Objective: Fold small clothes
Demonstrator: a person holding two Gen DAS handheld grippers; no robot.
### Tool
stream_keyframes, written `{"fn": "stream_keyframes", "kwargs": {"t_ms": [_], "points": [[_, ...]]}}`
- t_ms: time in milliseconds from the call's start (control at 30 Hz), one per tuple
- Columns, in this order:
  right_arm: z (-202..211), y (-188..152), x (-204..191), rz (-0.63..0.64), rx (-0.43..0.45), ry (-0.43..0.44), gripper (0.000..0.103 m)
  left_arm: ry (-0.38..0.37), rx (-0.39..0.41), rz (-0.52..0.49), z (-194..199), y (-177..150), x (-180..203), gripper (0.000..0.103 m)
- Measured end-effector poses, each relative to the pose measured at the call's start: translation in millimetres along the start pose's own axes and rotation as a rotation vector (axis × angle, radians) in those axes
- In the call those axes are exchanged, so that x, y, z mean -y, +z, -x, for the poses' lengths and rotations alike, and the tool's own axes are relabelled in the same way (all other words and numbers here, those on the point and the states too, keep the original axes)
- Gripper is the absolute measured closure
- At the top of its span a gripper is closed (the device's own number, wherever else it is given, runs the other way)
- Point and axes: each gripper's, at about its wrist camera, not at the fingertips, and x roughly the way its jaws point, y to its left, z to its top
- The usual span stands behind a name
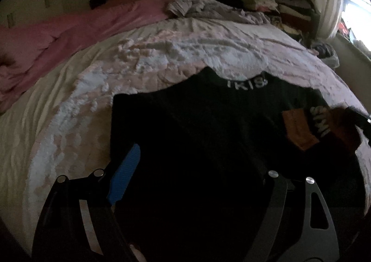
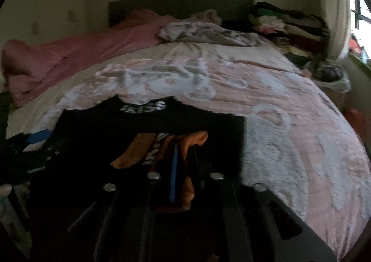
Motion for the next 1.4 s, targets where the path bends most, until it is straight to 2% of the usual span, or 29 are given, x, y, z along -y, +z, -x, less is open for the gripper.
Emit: {"fn": "stream_keyframes", "kwargs": {"t_ms": [67, 200, 533, 733, 1167, 1400], "points": [[1, -1, 1, 0.009, -0.004, -0.001, 0.071, -0.002, -0.004, -0.005, -1, -1, 0, 0.029], [-1, -3, -2, 0.015, -0.02, 0.031, 0.071, -0.005, -0.012, -0.017, -2, -3, 1, 0.029], [-19, -16, -43, 0.084, -0.105, 0.157, 0.07, -0.021, -0.055, -0.066, -12, -10, 9, 0.029], [-46, -29, -37, 0.108, -0.222, 0.099, 0.067, -0.038, -0.062, -0.064, -13, -11, 7, 0.029], [-49, -33, -32, 0.087, -0.228, 0.115, 0.064, -0.044, -0.067, -0.063, -13, -13, 7, 0.029], [-37, -27, -33, 0.071, -0.197, 0.157, 0.054, -0.051, -0.067, -0.058, -11, -14, 7, 0.029]]}}
